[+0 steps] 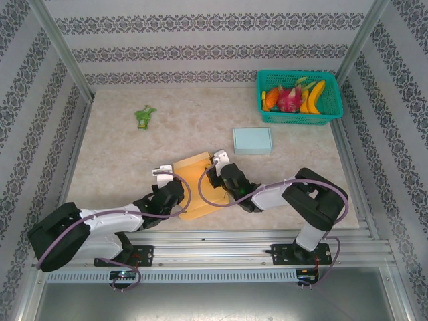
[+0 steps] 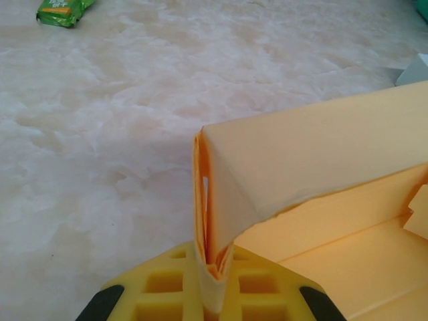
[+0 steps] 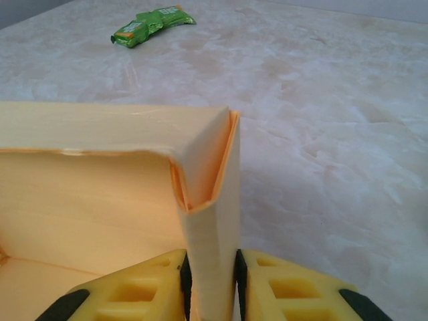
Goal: Fold the paper box
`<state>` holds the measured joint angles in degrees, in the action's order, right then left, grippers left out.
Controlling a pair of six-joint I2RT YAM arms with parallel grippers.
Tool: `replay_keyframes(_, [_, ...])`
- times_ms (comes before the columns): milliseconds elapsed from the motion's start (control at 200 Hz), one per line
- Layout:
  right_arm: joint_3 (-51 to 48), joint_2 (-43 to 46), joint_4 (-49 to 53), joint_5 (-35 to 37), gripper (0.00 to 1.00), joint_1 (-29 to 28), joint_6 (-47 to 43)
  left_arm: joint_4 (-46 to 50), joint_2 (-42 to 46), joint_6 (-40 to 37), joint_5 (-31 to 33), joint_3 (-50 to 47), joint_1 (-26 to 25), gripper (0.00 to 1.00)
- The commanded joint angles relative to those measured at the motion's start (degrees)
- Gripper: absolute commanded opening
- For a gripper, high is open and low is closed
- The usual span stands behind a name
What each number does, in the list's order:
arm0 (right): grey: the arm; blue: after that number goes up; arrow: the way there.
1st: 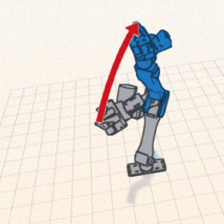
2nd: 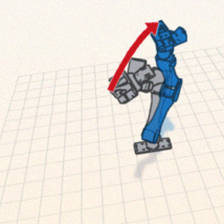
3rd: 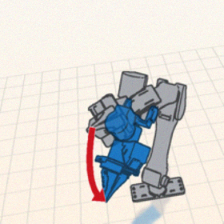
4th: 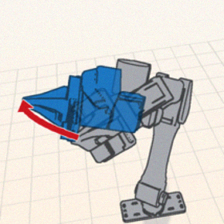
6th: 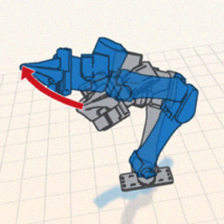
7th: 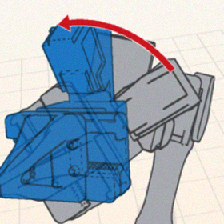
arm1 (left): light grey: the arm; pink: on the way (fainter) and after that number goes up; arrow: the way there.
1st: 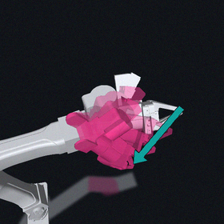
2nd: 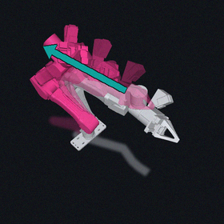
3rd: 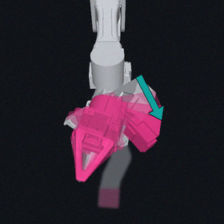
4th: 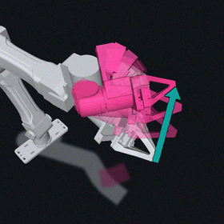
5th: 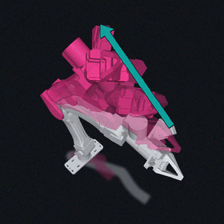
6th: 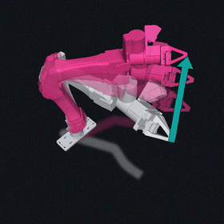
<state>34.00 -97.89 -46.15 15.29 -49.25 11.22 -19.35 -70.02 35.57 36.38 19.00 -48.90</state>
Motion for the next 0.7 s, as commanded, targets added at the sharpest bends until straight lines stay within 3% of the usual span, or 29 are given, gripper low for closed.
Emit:
replay_keyframes(0, [-0.29,0.94,-1.88,1.84,0.22,0.43,-0.59,-0.31,0.95,-0.36,-1.85,1.41,-1.28,0.00])
replay_keyframes(75, [-0.55,1.28,-1.00,6.31,0.14,0.16,-0.42,3.59,1.02,1.94,0.82,2.61,-1.25,0.00])
replay_keyframes(285, [-0.37,0.94,2.87,22.45,0.13,-1.89,1.83,12.56,1.17,8.71,7.38,4.85,-1.45,0.00])
replay_keyframes(600, [-0.28,1.79,5.73,29.42,0.16,-1.94,1.28,17.94,0.17,10.56,12.09,7.32,-2.74,0.00])
replay_keyframes(694, [-1.72,2.93,3.66,21.54,0.24,-0.59,0.04,17.66,0.29,10.30,11.60,7.38,-2.77,0.00])
